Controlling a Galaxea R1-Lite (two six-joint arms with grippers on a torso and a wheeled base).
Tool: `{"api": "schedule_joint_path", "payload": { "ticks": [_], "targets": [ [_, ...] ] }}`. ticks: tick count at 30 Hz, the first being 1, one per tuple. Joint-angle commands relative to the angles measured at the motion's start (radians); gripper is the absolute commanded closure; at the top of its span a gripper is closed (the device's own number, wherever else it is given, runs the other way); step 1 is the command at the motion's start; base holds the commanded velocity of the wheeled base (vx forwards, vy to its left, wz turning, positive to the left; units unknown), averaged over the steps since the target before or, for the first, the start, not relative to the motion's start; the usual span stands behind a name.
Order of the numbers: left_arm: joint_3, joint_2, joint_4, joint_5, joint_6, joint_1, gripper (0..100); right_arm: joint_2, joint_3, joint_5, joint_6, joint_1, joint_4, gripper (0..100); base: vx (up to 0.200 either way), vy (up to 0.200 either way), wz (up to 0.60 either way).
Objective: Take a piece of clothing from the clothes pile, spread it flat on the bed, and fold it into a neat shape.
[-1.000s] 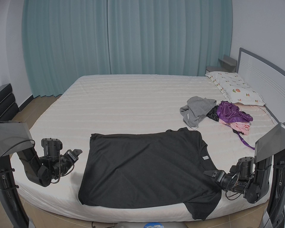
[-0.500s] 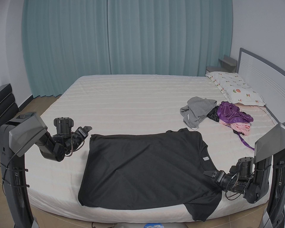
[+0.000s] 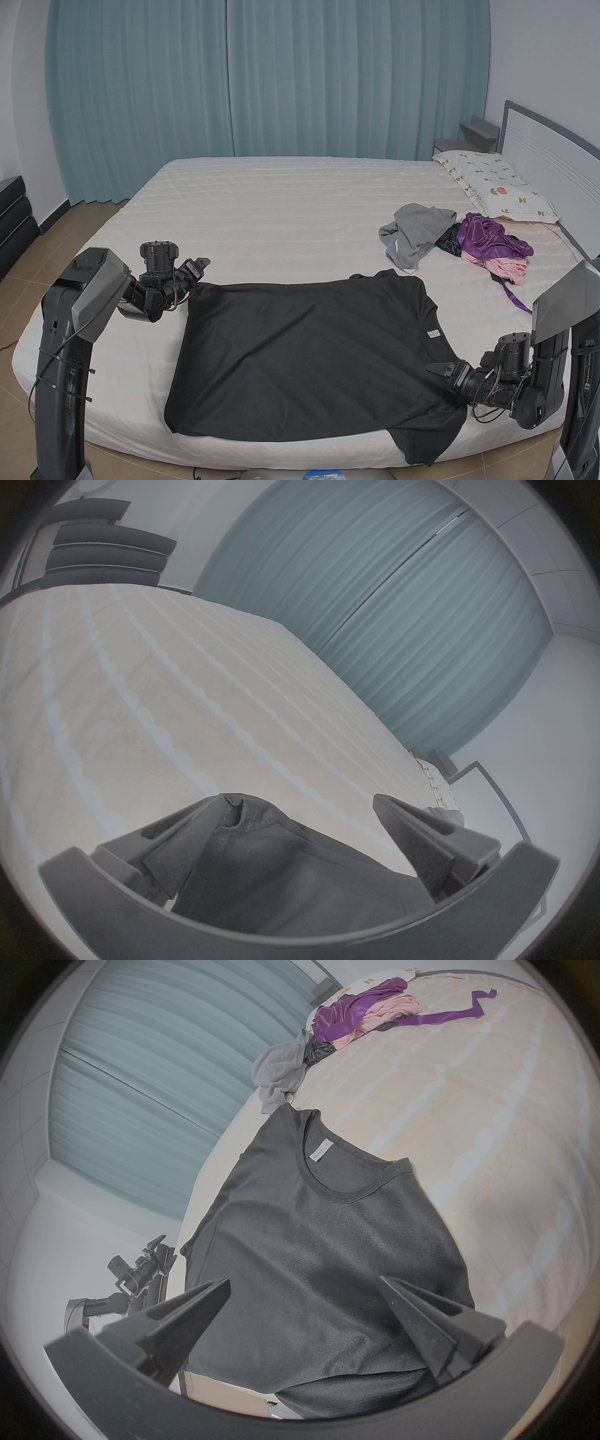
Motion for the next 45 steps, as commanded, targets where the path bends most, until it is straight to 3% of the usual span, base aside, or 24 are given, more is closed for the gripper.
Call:
{"api": "schedule_joint_path", "payload": {
  "ticks": [1,11,12,19,25,45],
  "targets": [
    [-0.055,0.065,0.007,0.000,0.001,0.004,0,0.014,-0.001,0.002,0.000,0.005,-0.013,0,0.000,0.000,0.00],
    [-0.104,0.100,0.002,0.006,0.004,0.000,0,0.009,-0.001,0.001,0.012,0.008,-0.013,0,0.000,0.000,0.00],
    [-0.127,0.113,0.005,0.006,0.006,0.004,100,0.008,0.001,0.001,0.014,0.009,-0.013,0,0.000,0.000,0.00],
    [-0.182,0.156,0.024,0.026,0.060,0.011,100,0.011,-0.001,0.001,0.012,0.011,-0.013,0,0.000,0.000,0.00],
    [-0.323,0.203,0.019,0.144,0.058,0.039,100,0.003,-0.001,-0.004,0.014,0.006,-0.013,0,0.000,0.000,0.00],
    [-0.410,0.251,0.087,0.129,0.066,0.039,100,-0.006,-0.016,-0.010,0.020,0.000,-0.016,0,0.000,0.000,0.00]
  ]
}}
